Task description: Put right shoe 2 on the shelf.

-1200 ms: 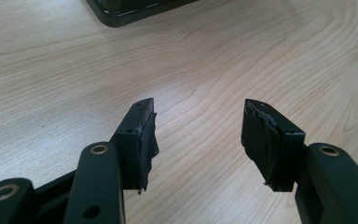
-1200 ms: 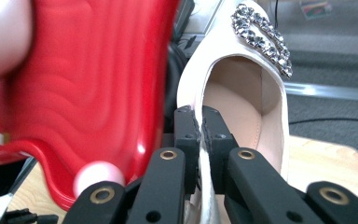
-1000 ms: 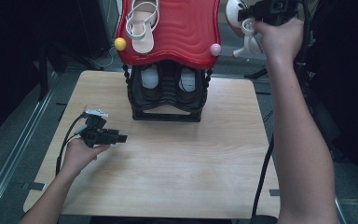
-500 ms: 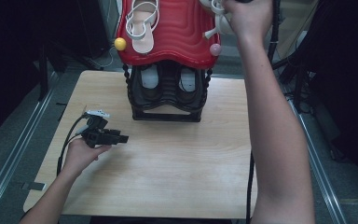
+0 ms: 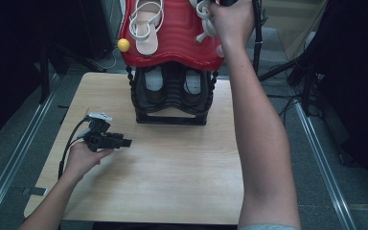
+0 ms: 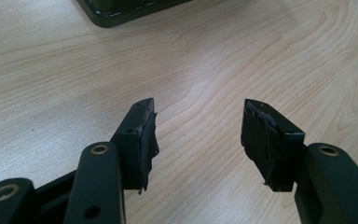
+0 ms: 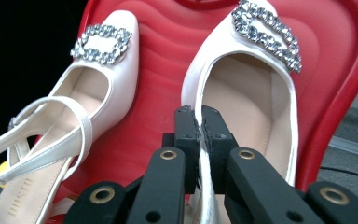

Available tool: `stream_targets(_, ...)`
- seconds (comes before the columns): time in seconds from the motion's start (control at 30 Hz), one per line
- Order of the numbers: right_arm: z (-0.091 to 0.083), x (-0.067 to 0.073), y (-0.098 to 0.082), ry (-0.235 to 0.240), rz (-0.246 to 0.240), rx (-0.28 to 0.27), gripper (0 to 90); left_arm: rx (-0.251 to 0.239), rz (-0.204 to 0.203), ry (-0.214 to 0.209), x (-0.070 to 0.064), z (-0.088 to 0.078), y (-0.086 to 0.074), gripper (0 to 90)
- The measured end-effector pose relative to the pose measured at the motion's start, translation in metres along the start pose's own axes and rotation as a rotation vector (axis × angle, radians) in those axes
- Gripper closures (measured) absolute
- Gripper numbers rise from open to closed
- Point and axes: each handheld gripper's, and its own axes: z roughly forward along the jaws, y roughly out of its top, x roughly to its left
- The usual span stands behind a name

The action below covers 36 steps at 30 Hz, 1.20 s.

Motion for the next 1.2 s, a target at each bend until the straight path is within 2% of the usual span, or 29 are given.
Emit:
stream_targets(0.17,0.009,0.005,-0.008,0.005,-0.011,-0.004,88.6,0.004,0.006,0.001,-0.001,0.0,0.0,45.3)
stream_targets(0.33,0.017,0.009,-0.015,0.011,0.003,-0.003,88.4,0.006,0.001,0.005,0.0,0.001,0.0,45.1)
stream_targets(0.43,0.02,0.01,-0.019,0.017,0.036,-0.014,88.4,0.005,0.002,0.005,0.0,0.001,0.0,45.1)
stream_targets(0.6,0.024,0.015,-0.024,-0.001,0.031,0.006,88.2,0.0,0.002,0.001,0.0,-0.001,0.0,45.1)
stream_targets(0.83,0.028,0.017,-0.03,0.004,0.054,0.0,87.5,0.002,0.002,0.002,0.0,0.0,0.0,45.1)
stream_targets(0.93,0.027,0.017,-0.03,0.019,0.063,-0.008,86.4,0.005,0.003,0.004,0.0,0.0,0.0,45.1)
stream_targets(1.03,0.023,0.015,-0.028,0.052,0.082,-0.041,86.4,0.003,-0.002,0.005,0.0,0.0,0.0,45.0)
stream_targets(1.2,0.021,0.017,-0.025,0.037,0.062,-0.042,85.7,0.005,0.002,0.003,0.0,-0.001,0.0,45.0)
